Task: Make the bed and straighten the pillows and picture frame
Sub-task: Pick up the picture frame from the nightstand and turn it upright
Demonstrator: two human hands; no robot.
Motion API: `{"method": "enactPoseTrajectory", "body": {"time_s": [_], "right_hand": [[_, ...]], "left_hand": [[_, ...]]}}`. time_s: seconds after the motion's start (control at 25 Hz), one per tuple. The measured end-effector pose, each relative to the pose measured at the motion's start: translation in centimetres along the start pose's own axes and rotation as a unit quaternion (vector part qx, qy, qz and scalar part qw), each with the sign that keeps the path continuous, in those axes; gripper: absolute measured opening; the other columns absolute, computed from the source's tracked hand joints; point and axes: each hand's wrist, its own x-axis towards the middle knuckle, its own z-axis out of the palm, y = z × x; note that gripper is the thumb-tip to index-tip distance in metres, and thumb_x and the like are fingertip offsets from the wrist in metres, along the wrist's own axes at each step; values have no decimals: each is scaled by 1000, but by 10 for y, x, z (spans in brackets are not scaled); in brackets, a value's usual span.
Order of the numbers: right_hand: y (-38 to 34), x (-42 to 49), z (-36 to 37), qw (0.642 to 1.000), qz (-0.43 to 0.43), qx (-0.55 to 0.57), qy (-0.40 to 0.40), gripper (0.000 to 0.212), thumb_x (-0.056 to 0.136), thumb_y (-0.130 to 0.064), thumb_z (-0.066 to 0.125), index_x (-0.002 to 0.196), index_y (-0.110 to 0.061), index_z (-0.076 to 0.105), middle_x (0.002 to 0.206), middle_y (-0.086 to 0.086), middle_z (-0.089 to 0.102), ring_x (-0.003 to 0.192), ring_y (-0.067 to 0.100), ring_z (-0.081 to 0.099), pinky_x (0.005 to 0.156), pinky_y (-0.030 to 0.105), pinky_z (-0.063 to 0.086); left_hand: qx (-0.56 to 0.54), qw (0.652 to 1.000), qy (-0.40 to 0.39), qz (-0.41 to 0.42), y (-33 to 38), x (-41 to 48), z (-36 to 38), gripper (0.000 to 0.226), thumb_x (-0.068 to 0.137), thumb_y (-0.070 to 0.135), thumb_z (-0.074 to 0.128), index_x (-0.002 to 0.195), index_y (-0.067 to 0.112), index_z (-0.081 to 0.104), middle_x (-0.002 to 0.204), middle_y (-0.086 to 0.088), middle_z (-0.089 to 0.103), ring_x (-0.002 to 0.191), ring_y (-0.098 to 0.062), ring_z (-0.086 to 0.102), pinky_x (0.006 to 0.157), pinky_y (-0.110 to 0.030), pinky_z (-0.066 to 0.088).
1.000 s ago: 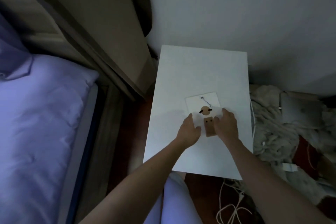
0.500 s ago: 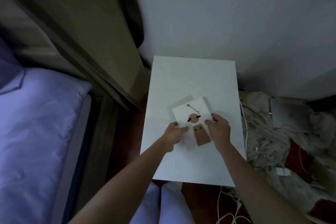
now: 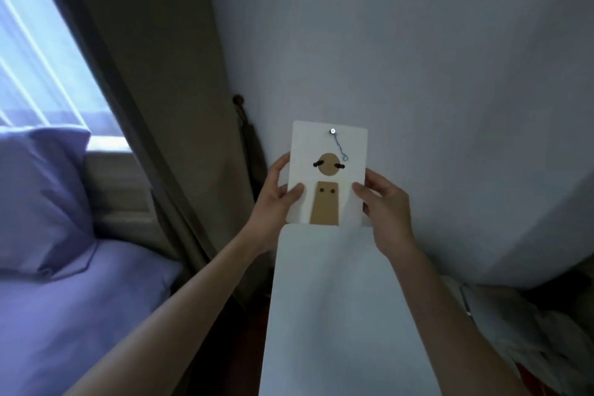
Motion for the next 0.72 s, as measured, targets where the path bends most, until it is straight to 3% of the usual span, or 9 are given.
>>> {"method": "enactPoseTrajectory", "body": {"time_s": [0.16,0.24,0.28,0.36,0.4,0.44,0.6,0.72], "right_hand": [[-61,2,16,994,-103,-37,6,34,81,-14,69,105,-38,71,96,-15,72,85,6,69,75,26,53],[-76,-5,22,963,-203,-169,47,44,82,-21,70,123,-35,60,107,-19,64,95,1,62,78,15,48],[-79,-9,23,918,-284,-271,63,51,83,-26,70,132,-30,54,121,-14,58,108,4,56,87,17,45],[-77,-15,26,772,-442,-456,25,63,83,-41,67,138,-20,47,140,-2,50,129,16,45,104,35,36],[-75,-17,28,712,-481,-512,-13,68,81,-48,67,138,-18,48,144,1,49,133,20,43,107,43,34],[-73,-18,30,674,-493,-548,-48,72,78,-53,67,138,-17,49,145,1,48,135,22,43,108,48,33],[-69,-17,34,648,-488,-580,-77,74,75,-57,68,136,-18,53,144,-2,50,133,21,47,105,49,39],[-73,-18,37,641,-480,-591,-92,68,84,-61,53,138,-21,49,145,-5,48,134,19,45,105,45,35]], "left_hand": [[-35,997,-37,54,61,7,4,55,94,8,53,139,34,34,110,-10,72,94,-26,70,71,-36,58],[-52,996,-37,65,73,4,4,56,94,9,53,140,35,33,113,-10,70,98,-27,69,70,-37,59],[-62,995,-32,68,75,2,3,55,94,8,52,139,35,34,114,-9,70,100,-28,69,70,-38,59],[-79,994,-18,73,76,-3,3,52,94,8,52,133,39,39,113,-5,71,98,-25,70,68,-37,59],[-85,994,-13,73,77,-5,2,50,94,8,52,130,41,41,112,-4,72,97,-24,70,67,-36,59],[-86,994,-10,72,77,-7,1,49,94,8,52,127,43,42,111,-3,72,96,-23,70,67,-36,58],[-77,995,-12,69,80,-12,-5,50,94,11,52,132,41,40,112,-2,71,95,-22,70,69,-39,59],[-71,995,-11,63,82,-14,-10,50,95,11,51,133,41,38,110,-1,72,93,-21,70,69,-40,60]]}}
